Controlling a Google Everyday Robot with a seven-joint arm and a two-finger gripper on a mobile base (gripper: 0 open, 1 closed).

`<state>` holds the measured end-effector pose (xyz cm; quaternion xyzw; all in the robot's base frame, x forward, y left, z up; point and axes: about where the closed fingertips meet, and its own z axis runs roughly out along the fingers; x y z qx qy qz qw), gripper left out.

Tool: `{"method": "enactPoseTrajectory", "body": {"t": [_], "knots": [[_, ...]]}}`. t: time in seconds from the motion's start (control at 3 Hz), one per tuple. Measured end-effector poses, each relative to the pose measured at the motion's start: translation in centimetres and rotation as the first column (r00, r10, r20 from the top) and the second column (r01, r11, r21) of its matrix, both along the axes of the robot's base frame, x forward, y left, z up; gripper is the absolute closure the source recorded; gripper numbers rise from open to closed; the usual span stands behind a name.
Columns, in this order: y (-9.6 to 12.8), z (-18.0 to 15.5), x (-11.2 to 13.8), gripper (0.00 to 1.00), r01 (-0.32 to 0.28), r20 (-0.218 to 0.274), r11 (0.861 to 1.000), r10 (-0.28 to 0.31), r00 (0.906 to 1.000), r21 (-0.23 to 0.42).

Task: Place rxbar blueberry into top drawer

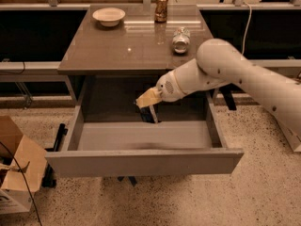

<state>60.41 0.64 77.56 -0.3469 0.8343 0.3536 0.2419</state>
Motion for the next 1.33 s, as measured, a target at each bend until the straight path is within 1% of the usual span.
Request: {"method": "enactPoseTrajectory", "body": {"t": [0.33,0.67,1.0,1.33], "knots": [[0.9,-4.9,0.8,0.92,0.008,-0.017,0.999,-0.007,0.9998,0.051],[1.2,-8.3,2.0,0.65,0.023,-0.037,0.996,-0.02,0.9991,0.083],[1.4,-8.1,1.8,0.43,0.018,-0.036,0.997,-0.015,0.9992,0.081],[1.6,-8.3,1.8,0.19,0.014,-0.039,0.997,-0.011,0.9992,0.082]]}}
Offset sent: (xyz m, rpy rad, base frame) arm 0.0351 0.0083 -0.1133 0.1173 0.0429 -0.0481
